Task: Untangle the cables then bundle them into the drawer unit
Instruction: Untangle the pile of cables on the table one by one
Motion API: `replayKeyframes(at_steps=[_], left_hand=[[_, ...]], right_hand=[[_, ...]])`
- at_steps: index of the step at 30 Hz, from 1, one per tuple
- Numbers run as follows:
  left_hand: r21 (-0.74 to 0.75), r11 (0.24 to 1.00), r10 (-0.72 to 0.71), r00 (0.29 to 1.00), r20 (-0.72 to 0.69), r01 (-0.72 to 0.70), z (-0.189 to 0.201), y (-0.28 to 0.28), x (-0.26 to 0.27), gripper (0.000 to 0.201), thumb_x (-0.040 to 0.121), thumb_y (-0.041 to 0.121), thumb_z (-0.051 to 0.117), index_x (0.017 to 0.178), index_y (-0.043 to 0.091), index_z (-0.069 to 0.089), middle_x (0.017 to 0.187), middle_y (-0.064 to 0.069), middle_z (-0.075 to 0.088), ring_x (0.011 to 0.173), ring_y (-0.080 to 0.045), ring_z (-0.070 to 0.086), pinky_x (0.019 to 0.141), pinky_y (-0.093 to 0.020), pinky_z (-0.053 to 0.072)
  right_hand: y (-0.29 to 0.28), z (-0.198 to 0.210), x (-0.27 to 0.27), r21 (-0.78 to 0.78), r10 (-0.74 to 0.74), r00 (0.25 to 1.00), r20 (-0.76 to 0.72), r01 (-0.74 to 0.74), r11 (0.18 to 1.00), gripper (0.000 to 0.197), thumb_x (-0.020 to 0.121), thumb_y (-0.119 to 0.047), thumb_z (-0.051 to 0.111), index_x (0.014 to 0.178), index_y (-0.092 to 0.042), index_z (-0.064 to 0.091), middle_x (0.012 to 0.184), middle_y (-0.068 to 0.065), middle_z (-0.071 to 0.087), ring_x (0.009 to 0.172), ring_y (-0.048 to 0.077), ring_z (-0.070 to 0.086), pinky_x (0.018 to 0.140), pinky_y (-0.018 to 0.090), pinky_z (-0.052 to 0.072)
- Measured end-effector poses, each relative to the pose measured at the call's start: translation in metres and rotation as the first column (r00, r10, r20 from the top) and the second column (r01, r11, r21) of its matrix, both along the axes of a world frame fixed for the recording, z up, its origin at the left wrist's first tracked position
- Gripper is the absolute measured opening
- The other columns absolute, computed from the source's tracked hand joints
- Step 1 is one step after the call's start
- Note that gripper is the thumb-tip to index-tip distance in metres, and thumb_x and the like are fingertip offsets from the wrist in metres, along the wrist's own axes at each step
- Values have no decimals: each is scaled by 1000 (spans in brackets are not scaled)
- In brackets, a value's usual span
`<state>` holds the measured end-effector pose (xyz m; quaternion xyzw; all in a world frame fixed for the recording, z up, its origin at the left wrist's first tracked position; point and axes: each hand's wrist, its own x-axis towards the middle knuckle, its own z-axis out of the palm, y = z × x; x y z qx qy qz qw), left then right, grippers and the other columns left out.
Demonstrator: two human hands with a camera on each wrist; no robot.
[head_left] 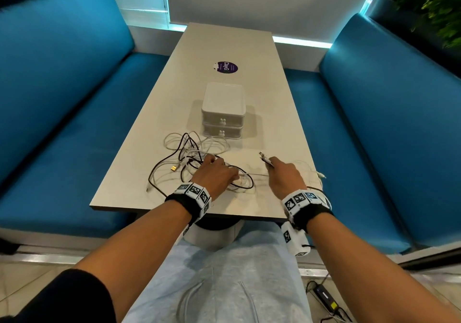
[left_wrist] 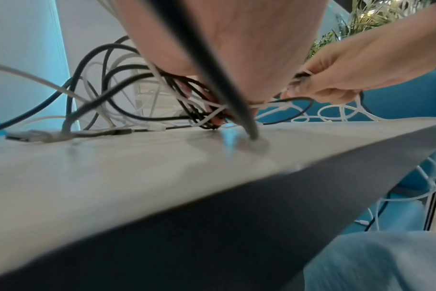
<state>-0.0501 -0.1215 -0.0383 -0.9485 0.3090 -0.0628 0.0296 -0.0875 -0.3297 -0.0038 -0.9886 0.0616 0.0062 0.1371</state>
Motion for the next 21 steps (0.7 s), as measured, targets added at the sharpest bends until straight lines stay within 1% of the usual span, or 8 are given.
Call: replayKeyframes(at_steps=[4,7,9,10,11,13,17,21], left_hand=[[10,1000,-23,1000,16,23,8,-8,1,29,106,36,34,106,18,57,82,-11,69,83,-32,63,98,-41,34],[44,999,-12,1000,-7,13,12,-11,3,25,106,30,34,111,14,53,81,-9,70,82,-33,65,96,-41,39],[7,1000,0,999,-49,0,14,-10,2,30,106,36,34,113,13,53,89,-11,70,88,-35,64,82,-38,44],[-23,1000,4,997,-72,-6,15,-9,2,32,106,38,35,112,13,55,93,-12,70,90,-36,63,74,-36,43],[-45,999,4,995,-97,-8,15,-7,3,32,105,39,38,109,13,57,95,-11,69,92,-35,63,71,-36,41],[-68,998,-12,993,-121,4,14,-3,4,29,104,37,42,106,15,61,99,-9,68,96,-33,62,74,-37,41],[-46,998,-49,994,-93,45,5,6,5,26,104,36,40,110,22,61,112,0,62,109,-25,53,91,-39,35],[-63,997,-39,996,-84,34,4,5,6,32,103,40,40,110,21,65,118,2,55,112,-24,46,93,-39,33]], right_hand=[[23,-8,4,146,156,988,-12,-153,977,23,101,-31,39,111,-18,55,89,18,66,78,39,61,65,39,50],[30,-6,3,201,238,969,-57,-223,954,20,99,-27,43,105,-16,58,94,17,69,86,38,62,74,43,51],[28,-6,5,220,246,967,-63,-227,949,17,98,-25,45,102,-16,59,94,16,69,88,37,62,76,43,51],[27,-5,5,213,245,968,-59,-228,950,17,98,-26,46,102,-16,59,93,16,69,87,38,62,75,43,51],[24,-5,5,190,247,968,-53,-233,954,17,98,-27,46,104,-17,59,92,17,69,85,38,62,73,44,51],[18,-4,4,122,240,970,-42,-233,965,21,99,-31,44,109,-18,57,89,18,66,80,40,61,69,44,53],[3,0,5,47,189,981,-39,-187,981,24,101,-36,42,112,-20,57,87,17,64,76,37,61,67,41,54],[-11,1,6,11,124,992,-39,-123,992,25,101,-36,40,112,-19,55,88,16,63,76,36,60,68,41,54]])
